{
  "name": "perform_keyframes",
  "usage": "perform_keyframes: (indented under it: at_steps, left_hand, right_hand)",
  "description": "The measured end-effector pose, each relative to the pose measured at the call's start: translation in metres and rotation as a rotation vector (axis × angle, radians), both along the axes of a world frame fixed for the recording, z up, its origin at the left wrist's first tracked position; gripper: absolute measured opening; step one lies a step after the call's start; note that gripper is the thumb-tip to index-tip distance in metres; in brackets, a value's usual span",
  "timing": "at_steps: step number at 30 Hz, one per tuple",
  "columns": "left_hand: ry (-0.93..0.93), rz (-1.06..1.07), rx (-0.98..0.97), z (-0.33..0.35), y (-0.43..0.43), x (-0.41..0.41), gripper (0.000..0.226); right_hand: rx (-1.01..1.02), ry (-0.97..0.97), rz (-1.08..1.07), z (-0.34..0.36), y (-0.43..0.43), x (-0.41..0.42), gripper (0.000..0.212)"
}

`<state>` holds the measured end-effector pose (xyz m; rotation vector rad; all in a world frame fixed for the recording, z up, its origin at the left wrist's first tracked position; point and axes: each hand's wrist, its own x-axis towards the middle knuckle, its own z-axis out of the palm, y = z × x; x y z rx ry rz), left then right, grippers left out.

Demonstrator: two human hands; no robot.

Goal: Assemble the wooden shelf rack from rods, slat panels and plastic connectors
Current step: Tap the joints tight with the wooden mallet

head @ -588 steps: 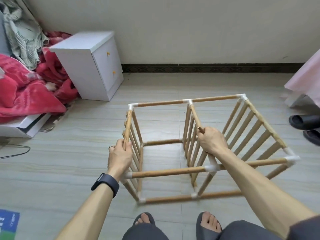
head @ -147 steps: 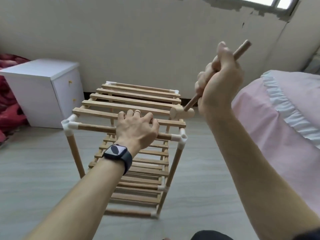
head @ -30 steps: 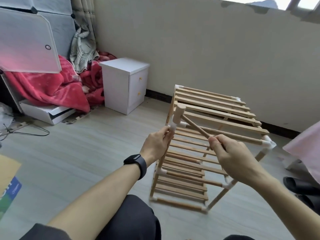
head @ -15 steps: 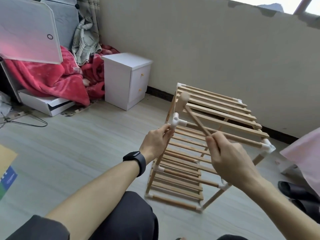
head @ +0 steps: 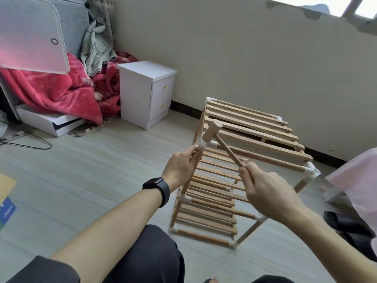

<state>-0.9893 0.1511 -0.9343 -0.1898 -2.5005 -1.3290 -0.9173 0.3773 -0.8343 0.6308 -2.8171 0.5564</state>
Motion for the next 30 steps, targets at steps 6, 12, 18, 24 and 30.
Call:
perform_keyframes:
  at_steps: [6,12,18,24,30]
  left_hand:
    - [0.074,-0.013,-0.098,0.008,0.003,0.006,0.039]
    - [0.343,-0.250,-0.449,0.057,0.008,-0.004,0.057]
    - [0.079,0.145,-0.046,0.095,-0.001,-0.087,0.029]
    - [-0.268,0.060,0.195,0.081,0.013,-0.158,0.082]
    - [-0.368,-0.134,0.385,0.078,0.025,-0.178,0.105]
  right_hand:
    - [-0.408,0.181,-0.165,-0.004,-0.003,-0.016,0.031]
    - [-0.448,0.200,-0.420,-0.024,-0.032,-0.046,0.043]
    - [-0.575,0.314,-0.395,-0.039,-0.023,-0.049,0.037]
    - [-0.654,0.410,-0.317,-0.052,-0.006,-0.045,0.040]
    - [-0.763,0.346,-0.274,-0.048,0.007,-0.057,0.036]
